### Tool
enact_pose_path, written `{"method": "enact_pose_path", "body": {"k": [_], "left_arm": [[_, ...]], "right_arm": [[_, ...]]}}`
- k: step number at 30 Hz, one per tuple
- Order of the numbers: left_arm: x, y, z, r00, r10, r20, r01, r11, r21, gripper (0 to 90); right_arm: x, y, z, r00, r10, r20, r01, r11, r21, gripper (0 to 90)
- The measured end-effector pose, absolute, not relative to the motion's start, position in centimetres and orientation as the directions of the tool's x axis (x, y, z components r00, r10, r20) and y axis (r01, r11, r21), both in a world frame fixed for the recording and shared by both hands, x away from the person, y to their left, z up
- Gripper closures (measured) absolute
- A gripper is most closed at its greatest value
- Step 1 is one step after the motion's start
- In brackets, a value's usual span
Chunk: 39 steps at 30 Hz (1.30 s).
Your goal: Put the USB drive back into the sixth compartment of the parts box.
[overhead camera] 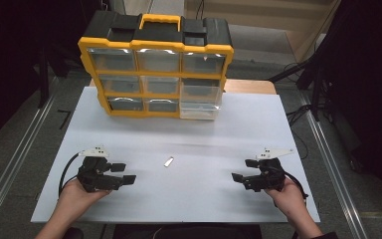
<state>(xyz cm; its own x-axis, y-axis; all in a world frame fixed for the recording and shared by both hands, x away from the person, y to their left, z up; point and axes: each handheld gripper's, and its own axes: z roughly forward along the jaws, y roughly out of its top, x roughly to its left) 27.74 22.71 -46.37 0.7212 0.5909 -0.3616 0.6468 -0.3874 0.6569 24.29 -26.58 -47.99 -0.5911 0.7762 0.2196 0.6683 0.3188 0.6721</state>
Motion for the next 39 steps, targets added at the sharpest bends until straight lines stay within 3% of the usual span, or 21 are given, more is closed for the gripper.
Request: {"method": "enact_pose_path", "body": {"k": [24,39], "left_arm": [[27.14,22.67,-46.34,0.731,0.621,-0.283,0.608,-0.404,0.684,26.0],[27.25,22.79,-46.39,0.713,0.636,-0.296,0.627,-0.387,0.676,26.2]], "right_arm": [[24.46,-26.29,-47.79,-0.61,0.759,0.228,0.655,0.321,0.684,19.0],[24.42,-25.7,-47.95,-0.624,0.748,0.226,0.65,0.337,0.681,19.1]]}}
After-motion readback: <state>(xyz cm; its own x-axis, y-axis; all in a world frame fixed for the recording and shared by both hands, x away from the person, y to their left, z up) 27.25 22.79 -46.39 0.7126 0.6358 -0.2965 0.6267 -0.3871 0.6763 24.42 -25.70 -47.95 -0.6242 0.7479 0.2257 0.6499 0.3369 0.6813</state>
